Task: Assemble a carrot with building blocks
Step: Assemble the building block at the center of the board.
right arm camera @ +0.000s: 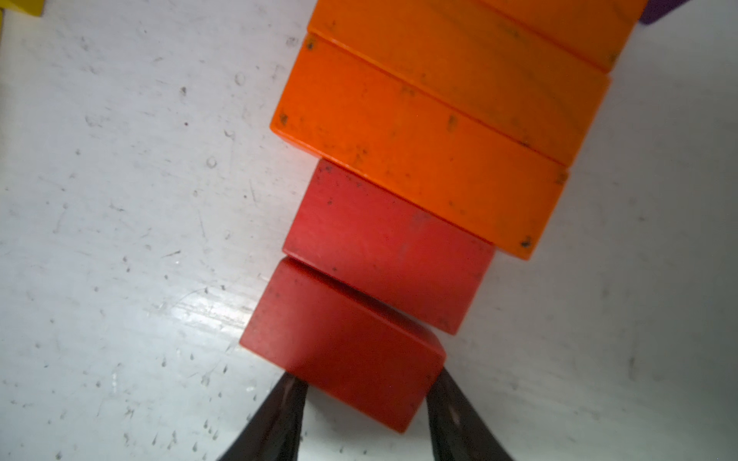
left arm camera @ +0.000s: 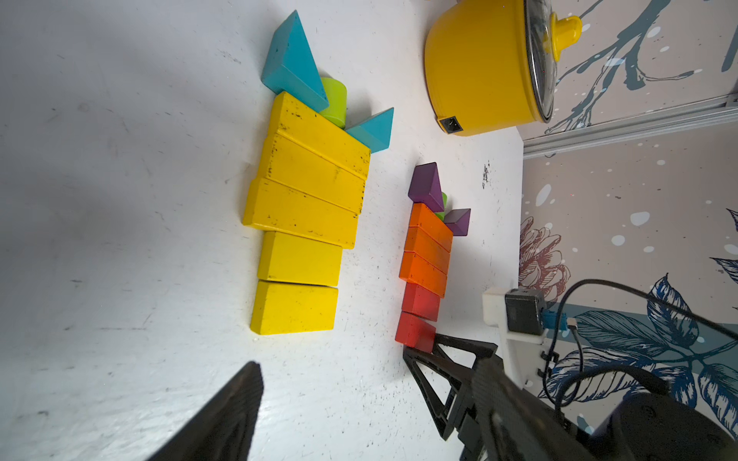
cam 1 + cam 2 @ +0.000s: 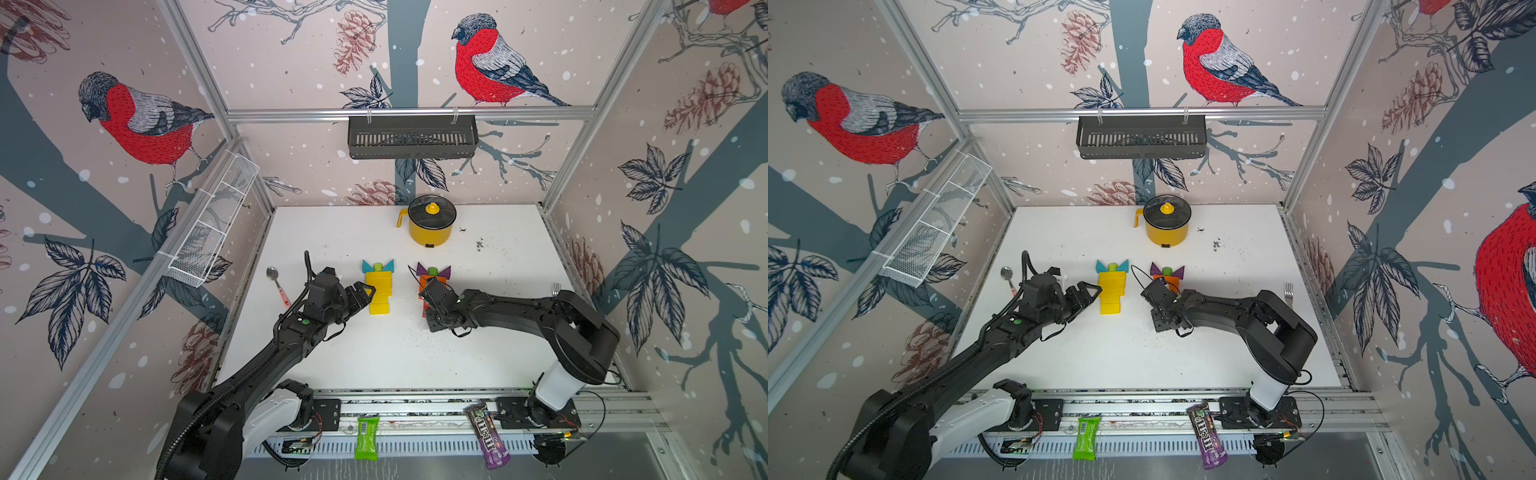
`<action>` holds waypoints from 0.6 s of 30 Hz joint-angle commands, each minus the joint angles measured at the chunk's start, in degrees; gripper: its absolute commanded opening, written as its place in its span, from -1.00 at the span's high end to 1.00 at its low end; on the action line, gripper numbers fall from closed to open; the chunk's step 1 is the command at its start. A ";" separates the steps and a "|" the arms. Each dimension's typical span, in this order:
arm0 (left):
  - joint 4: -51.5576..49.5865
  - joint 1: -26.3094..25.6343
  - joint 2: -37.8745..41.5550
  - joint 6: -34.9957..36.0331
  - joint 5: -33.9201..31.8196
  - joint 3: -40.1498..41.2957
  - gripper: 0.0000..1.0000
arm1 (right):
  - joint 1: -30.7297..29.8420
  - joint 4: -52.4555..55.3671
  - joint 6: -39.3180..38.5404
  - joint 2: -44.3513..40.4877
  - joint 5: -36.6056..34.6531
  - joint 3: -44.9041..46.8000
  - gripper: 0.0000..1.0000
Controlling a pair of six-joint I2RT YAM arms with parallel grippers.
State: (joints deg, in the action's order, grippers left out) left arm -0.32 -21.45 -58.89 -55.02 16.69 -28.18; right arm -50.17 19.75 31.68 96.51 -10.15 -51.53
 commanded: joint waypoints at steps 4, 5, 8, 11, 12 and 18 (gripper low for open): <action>0.14 0.10 0.18 0.88 0.45 0.08 -0.67 | 0.25 2.49 -0.53 -0.53 -1.54 -0.15 -0.06; 0.19 0.07 0.18 0.87 0.45 0.08 -0.67 | 0.29 2.58 -0.52 -0.53 -1.62 -0.33 -0.07; 0.26 0.10 0.27 0.80 0.53 -0.01 -0.67 | 0.25 3.18 -0.82 -0.34 -1.59 -0.59 -0.10; 0.32 0.08 0.36 0.71 0.54 0.04 -0.67 | 0.34 3.72 -0.99 -0.56 -1.95 -0.42 -0.11; 0.32 0.05 0.36 0.71 0.54 0.09 -0.67 | 0.41 3.75 -1.01 -0.62 -1.90 -0.21 -0.11; 0.55 0.06 0.16 0.59 0.63 0.15 -0.67 | 0.59 4.38 -1.52 -0.79 -2.08 0.08 -0.13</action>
State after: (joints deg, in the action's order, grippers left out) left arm -0.30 -21.45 -58.74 -55.05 16.73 -28.10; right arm -49.69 22.28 31.14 95.96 -11.40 -51.64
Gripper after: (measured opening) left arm 0.836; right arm 0.564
